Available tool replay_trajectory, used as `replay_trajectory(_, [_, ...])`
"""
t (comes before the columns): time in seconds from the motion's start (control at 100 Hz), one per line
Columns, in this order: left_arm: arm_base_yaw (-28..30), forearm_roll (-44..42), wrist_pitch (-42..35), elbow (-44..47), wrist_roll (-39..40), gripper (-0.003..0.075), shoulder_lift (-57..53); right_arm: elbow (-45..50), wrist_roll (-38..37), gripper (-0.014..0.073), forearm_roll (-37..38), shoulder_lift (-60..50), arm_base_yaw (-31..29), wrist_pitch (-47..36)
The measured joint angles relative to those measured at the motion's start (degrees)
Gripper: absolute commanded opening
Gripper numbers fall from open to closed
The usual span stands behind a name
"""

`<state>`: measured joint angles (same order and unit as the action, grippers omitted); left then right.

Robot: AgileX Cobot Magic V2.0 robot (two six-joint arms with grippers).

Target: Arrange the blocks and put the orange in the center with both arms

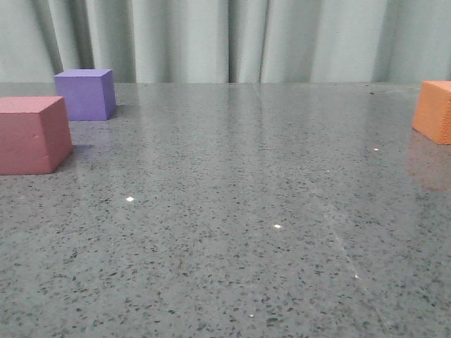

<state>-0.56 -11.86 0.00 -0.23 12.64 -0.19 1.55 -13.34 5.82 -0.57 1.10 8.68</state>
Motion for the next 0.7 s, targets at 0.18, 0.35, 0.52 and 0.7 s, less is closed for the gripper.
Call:
replay_trajectory(0.18, [0.0,0.0,0.0,0.0,0.0,-0.0019,0.0,0.1,0.0,-0.0067,0.0,0.0,0.0,-1.0])
replay_trajectory(0.35, [0.0,0.0,0.0,0.0,0.0,-0.0019,0.0,0.1,-0.3,-0.0067,0.0,0.0,0.0,-8.7])
replay_trajectory(0.52, [0.0,0.0,0.0,0.0,0.0,-0.0019,0.0,-6.2,-2.7,-0.0067,0.0,0.8,0.0,-1.1])
replay_trajectory(0.7, [0.0,0.0,0.0,0.0,0.0,-0.0019,0.0,-24.1,-3.1,-0.0067,-0.1,13.4,0.0,17.6])
